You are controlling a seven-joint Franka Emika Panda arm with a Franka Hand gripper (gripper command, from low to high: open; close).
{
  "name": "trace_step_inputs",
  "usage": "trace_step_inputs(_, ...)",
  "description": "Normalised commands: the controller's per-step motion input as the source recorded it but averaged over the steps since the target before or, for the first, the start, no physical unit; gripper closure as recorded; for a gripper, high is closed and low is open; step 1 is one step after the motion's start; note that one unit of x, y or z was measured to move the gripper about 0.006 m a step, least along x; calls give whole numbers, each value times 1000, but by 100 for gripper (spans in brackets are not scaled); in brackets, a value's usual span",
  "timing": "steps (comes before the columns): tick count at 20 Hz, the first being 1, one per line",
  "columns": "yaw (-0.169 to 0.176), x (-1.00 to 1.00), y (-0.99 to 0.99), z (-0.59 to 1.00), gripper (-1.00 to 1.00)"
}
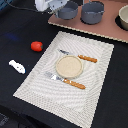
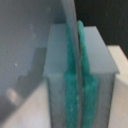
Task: Place the pan onto the stove and place the fish and sausage into the pan.
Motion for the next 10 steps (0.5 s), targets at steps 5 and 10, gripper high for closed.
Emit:
trace_step_inputs(5, -1, 92, 621, -13, 100)
trace_step_inputs(10, 0, 13, 561, -79, 100)
